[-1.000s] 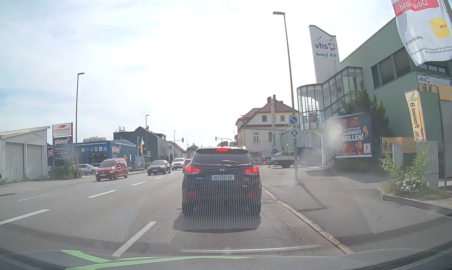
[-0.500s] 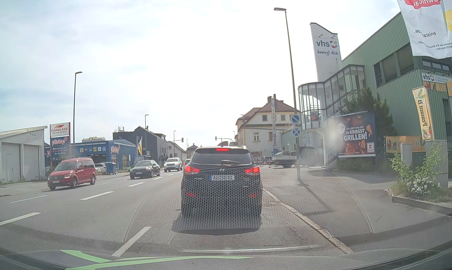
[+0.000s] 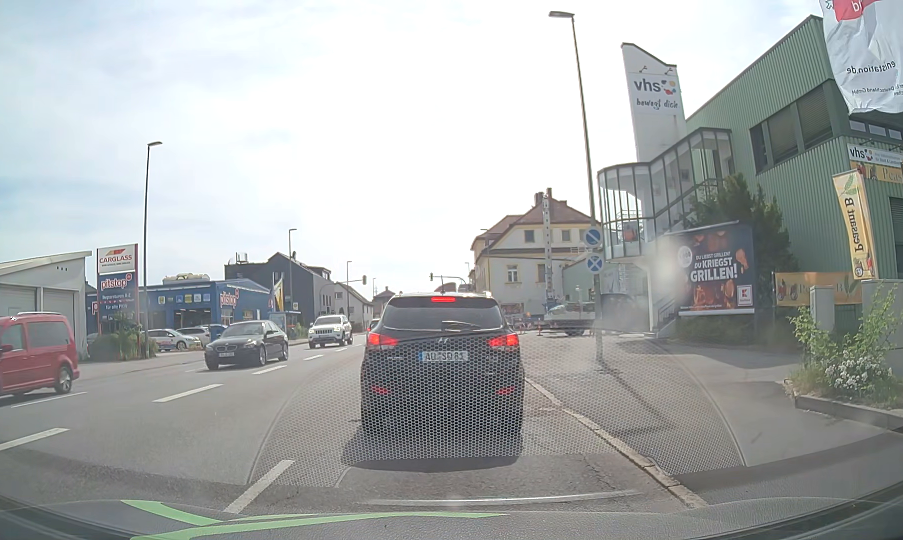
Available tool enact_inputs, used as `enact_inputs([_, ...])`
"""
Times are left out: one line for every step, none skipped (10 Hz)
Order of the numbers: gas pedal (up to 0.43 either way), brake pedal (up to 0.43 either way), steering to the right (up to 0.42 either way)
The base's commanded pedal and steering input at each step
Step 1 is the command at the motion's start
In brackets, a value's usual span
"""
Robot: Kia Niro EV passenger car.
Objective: Follow the waypoints while adhering to traffic rules and regulations
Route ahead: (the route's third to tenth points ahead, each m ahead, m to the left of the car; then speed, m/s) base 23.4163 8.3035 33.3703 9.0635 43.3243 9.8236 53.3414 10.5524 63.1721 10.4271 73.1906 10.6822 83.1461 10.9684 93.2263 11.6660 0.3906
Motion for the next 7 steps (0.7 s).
enact_inputs([0.000,0.146,-0.003])
enact_inputs([0.000,0.140,-0.004])
enact_inputs([0.000,0.146,-0.005])
enact_inputs([0.000,0.140,-0.007])
enact_inputs([0.000,0.146,-0.008])
enact_inputs([0.000,0.146,-0.008])
enact_inputs([0.000,0.146,-0.009])
